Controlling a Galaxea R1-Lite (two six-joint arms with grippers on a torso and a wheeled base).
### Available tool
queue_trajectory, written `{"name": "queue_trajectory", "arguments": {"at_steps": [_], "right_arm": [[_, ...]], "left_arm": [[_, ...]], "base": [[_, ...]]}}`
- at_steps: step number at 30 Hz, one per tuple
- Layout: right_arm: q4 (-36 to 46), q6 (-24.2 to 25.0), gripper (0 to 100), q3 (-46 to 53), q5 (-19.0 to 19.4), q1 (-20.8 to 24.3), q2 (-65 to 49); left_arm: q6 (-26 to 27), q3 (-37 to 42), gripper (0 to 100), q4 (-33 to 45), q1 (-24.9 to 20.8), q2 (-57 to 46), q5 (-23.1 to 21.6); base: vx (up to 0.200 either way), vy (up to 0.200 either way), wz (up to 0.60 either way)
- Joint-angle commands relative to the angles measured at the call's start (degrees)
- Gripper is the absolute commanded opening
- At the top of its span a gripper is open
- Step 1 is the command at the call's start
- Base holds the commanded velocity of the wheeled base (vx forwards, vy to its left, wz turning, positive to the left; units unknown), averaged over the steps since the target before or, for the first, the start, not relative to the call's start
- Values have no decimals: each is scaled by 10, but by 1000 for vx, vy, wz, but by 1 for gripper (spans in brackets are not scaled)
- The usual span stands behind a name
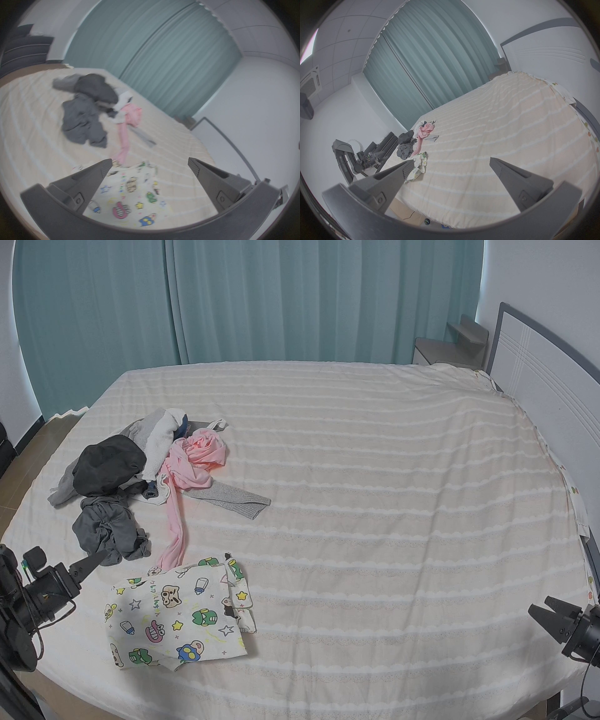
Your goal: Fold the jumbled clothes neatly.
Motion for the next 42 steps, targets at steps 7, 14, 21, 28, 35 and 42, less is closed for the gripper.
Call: {"name": "queue_trajectory", "arguments": {"at_steps": [7,14,21,28,35,42], "right_arm": [[248,-4,100,4,3,70,-366],[357,-27,100,-17,2,97,-470],[354,-58,100,-16,-14,97,-470],[354,-89,100,-17,-64,97,-470],[354,-161,100,-10,-118,96,-470],[346,-238,100,-8,-304,96,-470]], "left_arm": [[-173,16,100,113,1,-427,-303],[-214,15,100,258,-18,-597,-432],[-225,15,100,459,-171,-825,-432],[-113,16,100,664,-178,-973,-403],[174,16,100,841,-178,-975,-46],[203,17,100,854,-178,-976,506]], "base": [[0,0,0],[0,0,0],[0,0,0],[0,0,0],[0,0,0],[0,0,0]]}}
